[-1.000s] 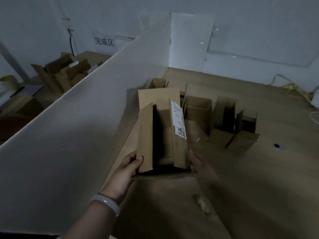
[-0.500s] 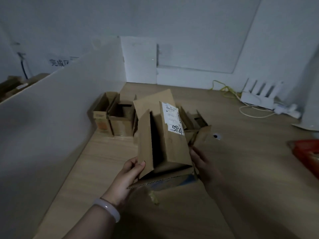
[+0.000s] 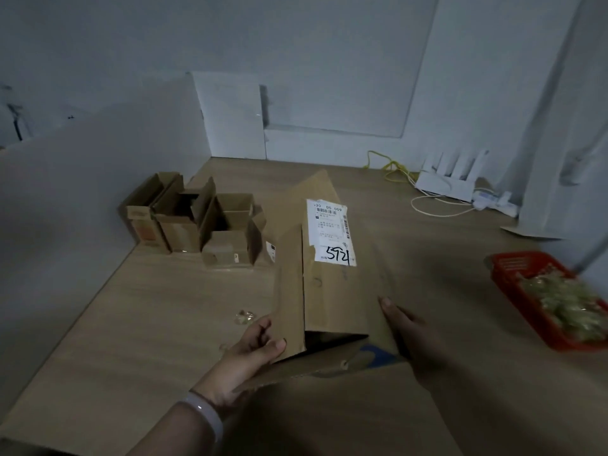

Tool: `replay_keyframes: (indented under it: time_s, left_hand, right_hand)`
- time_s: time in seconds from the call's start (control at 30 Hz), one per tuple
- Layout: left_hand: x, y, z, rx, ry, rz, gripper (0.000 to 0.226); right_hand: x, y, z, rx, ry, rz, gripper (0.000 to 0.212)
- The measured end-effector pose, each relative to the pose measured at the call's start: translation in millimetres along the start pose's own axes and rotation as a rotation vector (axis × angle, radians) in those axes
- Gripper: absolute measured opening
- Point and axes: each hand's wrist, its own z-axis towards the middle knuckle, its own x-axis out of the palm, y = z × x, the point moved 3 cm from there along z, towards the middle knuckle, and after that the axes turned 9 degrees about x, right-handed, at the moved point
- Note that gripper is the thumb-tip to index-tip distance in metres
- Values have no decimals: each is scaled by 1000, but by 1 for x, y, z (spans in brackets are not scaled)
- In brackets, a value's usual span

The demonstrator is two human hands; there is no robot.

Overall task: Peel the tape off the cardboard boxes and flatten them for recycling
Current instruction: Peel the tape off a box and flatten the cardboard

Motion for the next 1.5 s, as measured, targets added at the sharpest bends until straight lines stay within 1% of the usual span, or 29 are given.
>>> replay_keyframes:
  time_s: [0.07,0.13,0.17,0.23,0.3,0.33,0.4,0.43,0.5,0.6,0.63,0.67,0.7,0.73,0.77,0.8,0.87,0.93,0.97,1.07,1.17,1.2,1.3,1.33,1.37,1.4,1.43,1.47,1.5]
  left_hand:
    - [12,10,-2,4,16,81,58]
    - [23,20,-3,12,48,186,56]
    - [30,24,-2,8,70,235,52]
    - [39,29,1,3,133,322,48]
    - [48,31,7,-4,224,394,52]
    - [50,32,11,-12,241,431,58]
    - [49,33,19,-13,175,491,67]
    - [48,33,23,-15,111,474,65]
    - [47,35,32,-21,-31,312,53]
    - [43,33,46,-83,-222,-29,36]
    - [41,31,49,-94,-278,-74,28]
    - [41,27,48,-90,-331,-55,19]
    - [39,25,49,-63,-347,53,13]
    - [38,23,50,-28,-344,191,11]
    - [37,23,51,-17,-355,277,13]
    - [37,25,53,-23,-360,299,18]
    - [36,31,56,-114,-371,159,34]
    - [34,33,56,-205,-383,48,42]
    - [32,33,56,-220,-366,83,44]
    - [24,39,52,-254,-318,327,45]
    - [17,46,49,-320,-300,395,39]
    - [16,48,48,-343,-285,427,39]
    - [12,49,46,-376,-156,567,36]
    - [10,48,45,-402,-128,604,35]
    - [5,47,45,-411,-102,696,35]
    - [0,46,47,-403,-101,812,37]
    - [-4,45,50,-360,-135,892,37]
    - [-7,43,55,-289,-191,899,35]
    - [-6,39,57,-221,-247,835,31]
  right_hand:
    - [-19,2,-5,-1,7,-21,64]
    - [-35,3,-7,-25,-31,-53,73]
    - [-42,4,-7,-40,-58,-63,78]
    - [-55,7,-9,-70,-125,-76,80]
    - [-68,10,-12,-80,-210,-111,80]
    - [-74,12,-13,-75,-239,-126,83]
    - [-86,16,-16,-71,-275,-183,89]
    - [-90,20,-19,-89,-294,-258,90]
    - [-97,31,-28,-167,-339,-453,85]
    - [-99,44,-37,-274,-398,-787,80]
    - [-96,45,-39,-286,-397,-892,80]
    - [-93,44,-40,-301,-392,-972,78]
    - [-90,43,-40,-323,-387,-1022,78]
    - [-88,43,-41,-349,-386,-1052,79]
    - [-85,43,-41,-375,-385,-1071,80]
    - [-83,44,-42,-396,-379,-1082,82]
    - [-77,46,-43,-420,-358,-1117,81]
    - [-71,47,-43,-437,-345,-1191,81]
    - [-67,49,-43,-463,-344,-1235,81]
    - [-55,53,-44,-566,-350,-1365,81]
    - [-45,55,-47,-628,-339,-1488,81]
    - [-43,56,-48,-679,-336,-1508,80]
    - [-43,55,-47,-890,-357,-1485,78]
    - [-44,53,-44,-923,-361,-1465,77]
    - [-46,49,-41,-931,-349,-1450,76]
    - [-47,43,-37,-928,-325,-1444,74]
    - [-48,34,-33,-927,-296,-1447,73]
    - [-49,24,-30,-933,-262,-1459,72]
    - [-48,14,-27,-939,-221,-1475,71]
